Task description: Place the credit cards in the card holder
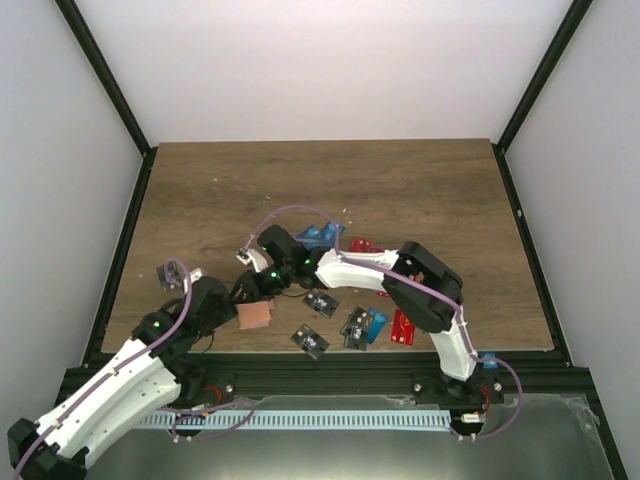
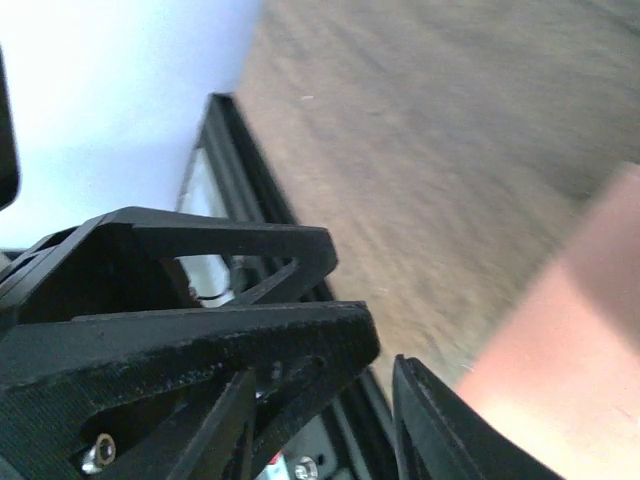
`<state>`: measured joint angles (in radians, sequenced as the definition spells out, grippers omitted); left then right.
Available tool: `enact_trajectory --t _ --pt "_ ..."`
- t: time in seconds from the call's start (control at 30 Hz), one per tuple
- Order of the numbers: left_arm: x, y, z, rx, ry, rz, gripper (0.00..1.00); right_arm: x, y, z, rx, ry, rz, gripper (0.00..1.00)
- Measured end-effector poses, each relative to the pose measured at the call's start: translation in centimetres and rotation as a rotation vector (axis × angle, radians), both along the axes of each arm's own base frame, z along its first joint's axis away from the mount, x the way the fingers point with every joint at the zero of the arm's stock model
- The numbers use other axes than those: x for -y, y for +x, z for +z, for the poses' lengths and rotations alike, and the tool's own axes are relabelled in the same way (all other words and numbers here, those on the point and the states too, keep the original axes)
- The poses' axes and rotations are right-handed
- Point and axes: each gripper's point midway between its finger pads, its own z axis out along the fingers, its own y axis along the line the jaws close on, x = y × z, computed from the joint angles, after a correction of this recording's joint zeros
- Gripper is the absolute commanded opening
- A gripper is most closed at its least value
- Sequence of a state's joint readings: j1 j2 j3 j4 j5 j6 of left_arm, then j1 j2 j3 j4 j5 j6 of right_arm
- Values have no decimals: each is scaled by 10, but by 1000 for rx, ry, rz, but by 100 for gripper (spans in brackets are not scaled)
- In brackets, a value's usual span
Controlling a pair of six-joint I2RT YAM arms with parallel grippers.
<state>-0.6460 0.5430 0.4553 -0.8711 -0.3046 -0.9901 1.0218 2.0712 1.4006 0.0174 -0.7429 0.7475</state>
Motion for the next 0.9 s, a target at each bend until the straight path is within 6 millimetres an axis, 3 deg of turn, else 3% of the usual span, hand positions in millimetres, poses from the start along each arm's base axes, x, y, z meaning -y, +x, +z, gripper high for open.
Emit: enact_trajectory --t 0.27,0.43,0.5,0.6,0.73,0.8,0.9 --pt "41 12 -30 -42 -95 -95 44 48 16 -31 108 -202 -177 54" --pt "52 17 -27 -20 -119 -134 42 64 29 -35 180 -268 -252 63" --pt "60 19 -16 19 -166 -169 44 76 42 -44 203 -319 -302 65" --pt "79 21 20 142 -299 -245 44 96 54 -61 214 -398 -345 65" --pt "86 20 59 270 -405 -289 43 105 61 -68 221 -440 -371 65" --pt "83 20 64 283 -401 -277 42 106 61 -68 227 -444 -373 65" --pt "76 22 56 261 -362 -242 39 106 60 -69 228 -447 -367 65"
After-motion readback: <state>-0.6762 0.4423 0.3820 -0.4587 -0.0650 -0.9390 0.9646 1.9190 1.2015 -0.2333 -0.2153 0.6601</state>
